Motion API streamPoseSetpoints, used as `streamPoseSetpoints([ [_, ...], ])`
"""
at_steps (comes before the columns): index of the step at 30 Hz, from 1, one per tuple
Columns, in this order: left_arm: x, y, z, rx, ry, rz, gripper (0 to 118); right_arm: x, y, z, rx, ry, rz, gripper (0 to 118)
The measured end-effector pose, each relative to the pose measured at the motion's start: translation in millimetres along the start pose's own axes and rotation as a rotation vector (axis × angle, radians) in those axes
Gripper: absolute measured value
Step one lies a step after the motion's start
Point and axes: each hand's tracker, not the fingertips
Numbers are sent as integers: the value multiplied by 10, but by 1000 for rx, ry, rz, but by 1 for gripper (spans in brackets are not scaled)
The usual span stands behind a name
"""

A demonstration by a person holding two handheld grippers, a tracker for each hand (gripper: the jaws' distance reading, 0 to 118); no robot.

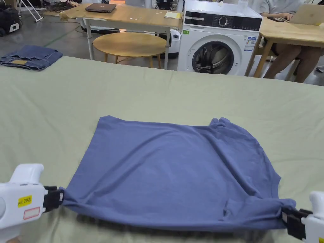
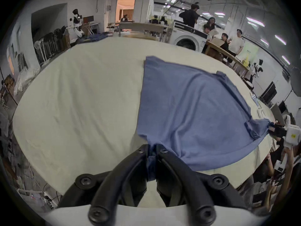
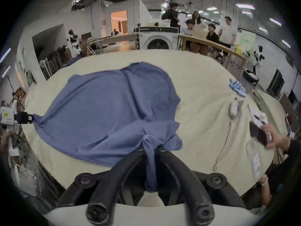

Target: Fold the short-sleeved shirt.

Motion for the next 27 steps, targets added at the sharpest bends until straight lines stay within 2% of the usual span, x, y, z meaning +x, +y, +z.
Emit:
streamPoseSetpoints([
  [7, 1, 733, -322, 44, 1, 5, 3, 45, 714, -474, 16, -14, 8, 6],
  [12, -44, 1093, -796, -26, -7, 33, 3, 87, 1030, -1071, -29, -10, -6, 6],
  [19, -102, 1283, -1301, -103, 4, 62, 3, 47, 1153, -1638, -96, -23, -7, 6],
  [24, -62, 1295, -1378, -119, 2, 64, 3, 19, 1131, -1774, -113, -36, 2, 9],
  [26, -35, 1306, -1362, -122, 3, 62, 12, -14, 1134, -1759, -105, -47, 14, 21],
  [27, -20, 1311, -1328, -117, 7, 66, 27, -29, 1137, -1721, -82, -64, 23, 27],
])
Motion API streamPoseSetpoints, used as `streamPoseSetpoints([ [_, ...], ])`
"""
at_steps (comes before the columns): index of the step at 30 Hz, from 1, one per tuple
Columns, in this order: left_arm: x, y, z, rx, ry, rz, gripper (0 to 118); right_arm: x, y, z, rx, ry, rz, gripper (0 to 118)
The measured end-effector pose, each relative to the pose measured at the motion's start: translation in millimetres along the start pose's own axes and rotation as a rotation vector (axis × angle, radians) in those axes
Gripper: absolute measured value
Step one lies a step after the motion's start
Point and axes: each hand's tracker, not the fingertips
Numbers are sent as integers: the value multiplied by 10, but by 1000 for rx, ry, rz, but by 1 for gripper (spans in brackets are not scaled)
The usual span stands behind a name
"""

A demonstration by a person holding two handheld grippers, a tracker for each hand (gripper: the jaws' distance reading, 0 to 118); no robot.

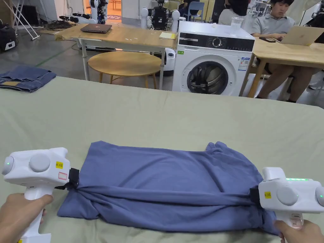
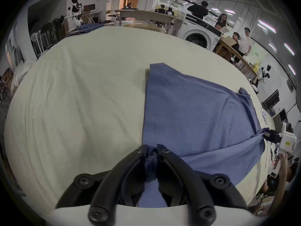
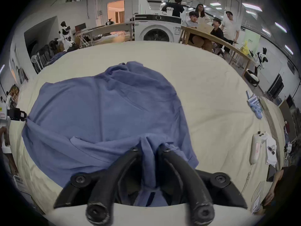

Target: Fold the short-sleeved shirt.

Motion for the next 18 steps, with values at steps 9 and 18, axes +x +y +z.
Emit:
streamPoseSetpoints([
  [9, 273, -254, 729, 319, -70, -56, 45, -270, -149, 866, 395, -37, -54, 59],
  [18, 653, -974, 1109, 599, 9, -240, 0, -750, -606, 1478, 624, -24, -74, 0],
])
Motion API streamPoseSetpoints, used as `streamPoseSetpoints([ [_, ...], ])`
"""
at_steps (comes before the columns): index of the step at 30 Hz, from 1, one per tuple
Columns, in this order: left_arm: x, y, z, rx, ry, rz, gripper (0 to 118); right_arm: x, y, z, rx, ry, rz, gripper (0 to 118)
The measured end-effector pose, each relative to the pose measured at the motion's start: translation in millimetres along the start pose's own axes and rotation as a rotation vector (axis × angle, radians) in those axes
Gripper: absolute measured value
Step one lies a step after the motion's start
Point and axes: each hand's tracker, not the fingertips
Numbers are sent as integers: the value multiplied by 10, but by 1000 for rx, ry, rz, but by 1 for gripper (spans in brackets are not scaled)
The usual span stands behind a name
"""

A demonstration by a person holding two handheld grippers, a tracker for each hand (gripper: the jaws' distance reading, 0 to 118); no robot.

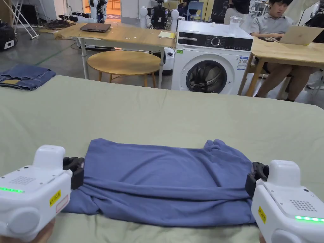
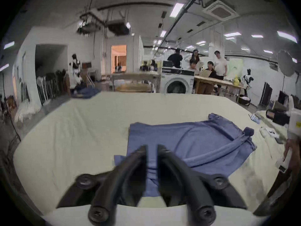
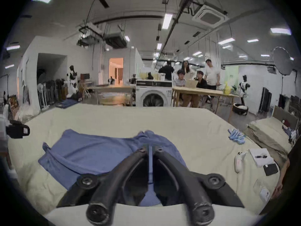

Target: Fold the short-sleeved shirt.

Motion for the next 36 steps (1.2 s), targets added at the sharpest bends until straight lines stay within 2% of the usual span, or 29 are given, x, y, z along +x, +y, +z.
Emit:
streamPoseSetpoints([
  [3, 108, -91, 191, 27, 20, -15, 0, -106, -22, 160, 41, 3, -10, 0],
  [7, 72, -155, 278, -32, 45, 32, 0, -161, -28, 272, 40, 21, -3, 0],
  [10, -142, -157, 144, -142, 46, 87, 0, -153, -48, 270, 13, 41, -28, 0],
  [14, -524, -137, -247, -331, 25, 180, 0, -137, -111, 221, -25, 32, -3, 0],
  [19, -723, -49, -695, -536, -15, 224, 0, -70, -192, 166, -63, 16, 13, 0],
  [20, -756, -50, -791, -566, -42, 231, 2, -47, -211, 162, -67, 14, 11, 0],
  [22, -784, -56, -950, -636, -45, 243, 32, -29, -236, 141, -85, 4, 17, 0],
  [24, -773, -109, -1125, -712, -31, 246, 51, 14, -274, 121, -103, 2, 11, 0],
  [27, -668, -261, -1275, -835, 11, 204, 57, 43, -329, 102, -124, -11, 14, 0],
  [28, -644, -330, -1328, -891, 18, 194, 57, 59, -342, 98, -131, -12, 13, 0],
  [32, -580, -374, -1349, -823, 79, 144, 55, 105, -384, 88, -160, -19, 8, 0],
  [34, -492, -412, -1328, -802, 90, 82, 39, 130, -405, 73, -175, -22, 6, 0],
  [35, -459, -405, -1260, -790, 70, 78, 27, 149, -418, 62, -182, -19, 3, 0],
  [36, -444, -410, -1228, -778, 72, 72, 5, 166, -429, 44, -195, -16, 1, 0],
])
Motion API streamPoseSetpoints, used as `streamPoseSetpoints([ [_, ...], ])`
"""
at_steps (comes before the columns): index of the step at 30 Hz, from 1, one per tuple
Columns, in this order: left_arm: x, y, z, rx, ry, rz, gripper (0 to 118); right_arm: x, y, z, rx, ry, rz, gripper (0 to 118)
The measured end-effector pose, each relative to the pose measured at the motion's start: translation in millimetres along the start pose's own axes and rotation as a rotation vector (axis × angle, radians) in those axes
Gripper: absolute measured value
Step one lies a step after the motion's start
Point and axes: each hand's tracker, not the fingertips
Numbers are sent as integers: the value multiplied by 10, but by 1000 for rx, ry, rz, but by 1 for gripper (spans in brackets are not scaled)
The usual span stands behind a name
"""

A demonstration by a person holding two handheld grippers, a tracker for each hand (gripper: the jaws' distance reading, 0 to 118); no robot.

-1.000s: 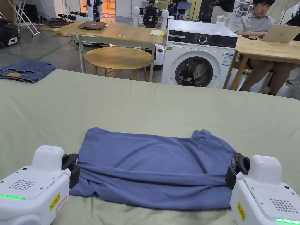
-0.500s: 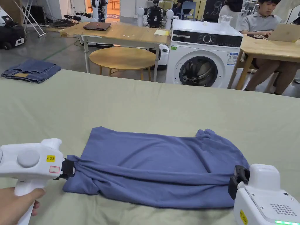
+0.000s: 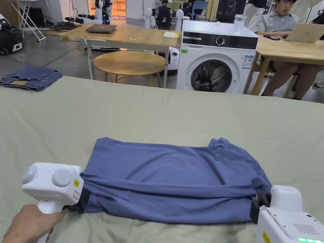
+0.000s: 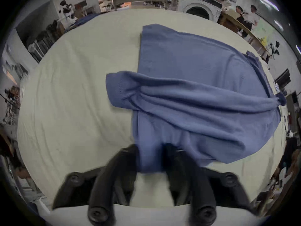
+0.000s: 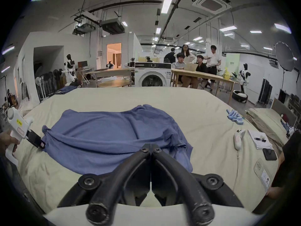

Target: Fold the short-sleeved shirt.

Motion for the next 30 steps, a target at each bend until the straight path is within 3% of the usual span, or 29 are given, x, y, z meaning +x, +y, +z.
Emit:
streamPoseSetpoints([
  [9, -265, -342, 277, 145, -110, 72, 2, 433, 94, -313, -147, 0, -2, 4],
  [10, -277, -371, 307, 142, -112, 63, 2, 503, 112, -376, -170, 2, -8, 14],
  [12, -301, -405, 347, 166, -126, 65, 2, 649, 176, -532, -251, -3, -9, 45],
  [14, -301, -422, 360, 169, -127, 48, 2, 771, 199, -667, -289, 18, -25, 55],
  [23, -195, -452, 370, 170, -113, 25, 2, 900, -120, -1489, -632, 109, -31, 53],
  [25, -194, -466, 362, 168, -116, 35, 2, 848, -137, -1441, -575, 67, -8, 48],
  [26, -189, -479, 360, 169, -119, 36, 2, 811, -125, -1412, -574, 59, 7, 36],
  [27, -189, -482, 360, 172, -115, 37, 2, 782, -123, -1399, -570, 82, 14, 5],
  [28, -184, -487, 361, 173, -116, 36, 2, 754, -133, -1406, -565, 122, 19, 4],
  [30, -163, -506, 369, 179, -113, 30, 2, 680, -154, -1381, -565, 77, 78, 3],
])
